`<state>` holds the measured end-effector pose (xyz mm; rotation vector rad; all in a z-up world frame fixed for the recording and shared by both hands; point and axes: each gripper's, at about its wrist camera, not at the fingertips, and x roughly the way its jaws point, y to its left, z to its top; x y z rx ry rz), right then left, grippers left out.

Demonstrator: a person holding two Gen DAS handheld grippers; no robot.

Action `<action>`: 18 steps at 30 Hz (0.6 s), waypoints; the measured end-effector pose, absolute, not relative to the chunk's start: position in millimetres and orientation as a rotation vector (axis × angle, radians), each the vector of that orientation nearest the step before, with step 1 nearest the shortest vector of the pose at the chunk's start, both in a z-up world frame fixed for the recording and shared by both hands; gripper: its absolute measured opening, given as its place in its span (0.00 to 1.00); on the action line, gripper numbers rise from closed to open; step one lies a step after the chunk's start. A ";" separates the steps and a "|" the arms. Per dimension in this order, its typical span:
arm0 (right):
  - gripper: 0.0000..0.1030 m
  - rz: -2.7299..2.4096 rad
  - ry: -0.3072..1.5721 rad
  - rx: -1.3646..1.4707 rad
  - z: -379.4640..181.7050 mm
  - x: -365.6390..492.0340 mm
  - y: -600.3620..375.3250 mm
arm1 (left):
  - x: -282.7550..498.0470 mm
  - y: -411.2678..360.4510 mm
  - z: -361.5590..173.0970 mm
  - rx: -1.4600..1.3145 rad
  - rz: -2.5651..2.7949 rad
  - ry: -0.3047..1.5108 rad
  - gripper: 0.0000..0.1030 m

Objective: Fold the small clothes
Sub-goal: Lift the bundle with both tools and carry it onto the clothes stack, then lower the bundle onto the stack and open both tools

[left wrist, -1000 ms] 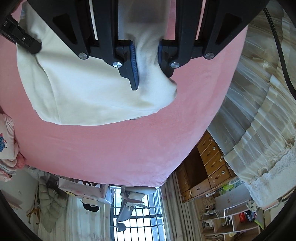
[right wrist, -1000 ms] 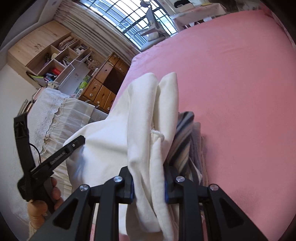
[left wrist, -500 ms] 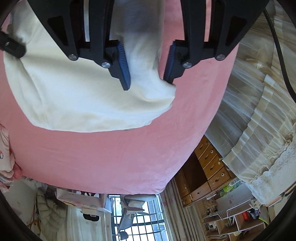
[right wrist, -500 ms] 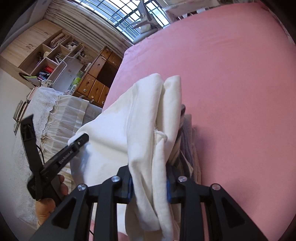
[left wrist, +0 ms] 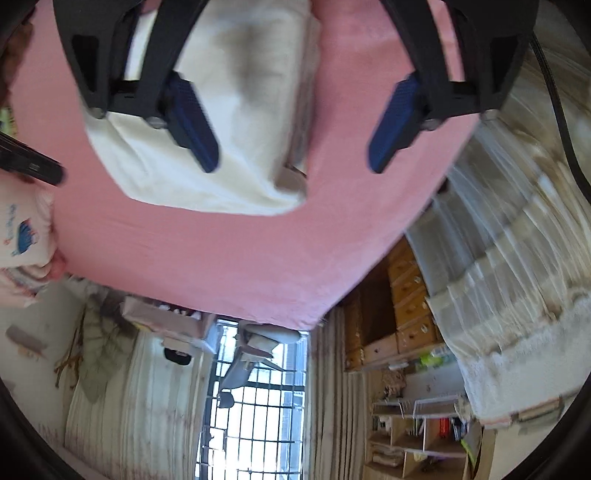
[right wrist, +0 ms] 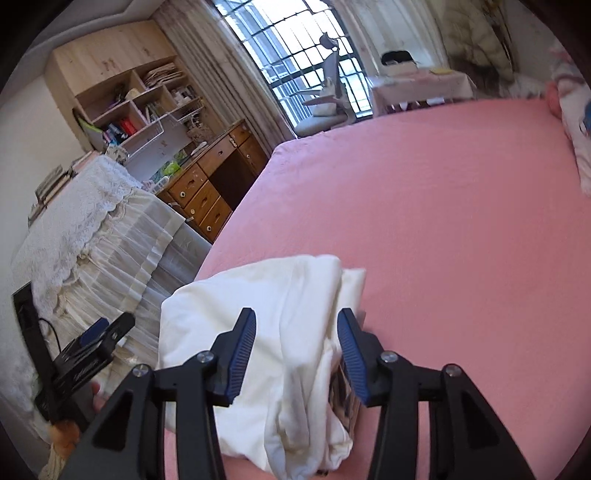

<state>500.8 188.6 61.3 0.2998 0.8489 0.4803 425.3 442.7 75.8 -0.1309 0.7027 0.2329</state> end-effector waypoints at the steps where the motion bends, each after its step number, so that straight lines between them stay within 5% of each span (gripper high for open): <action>1: 0.36 0.490 0.852 0.276 60.0 506.0 196.6 | 422.2 443.1 68.4 -0.160 0.216 0.712 0.58; 5: 0.18 0.531 0.875 0.164 43.2 526.5 230.8 | 422.1 430.2 35.4 -0.147 0.176 0.763 0.34; 18: 0.12 0.504 1.028 0.040 -42.7 554.0 269.9 | 422.1 433.0 -25.0 -0.098 0.214 0.805 0.32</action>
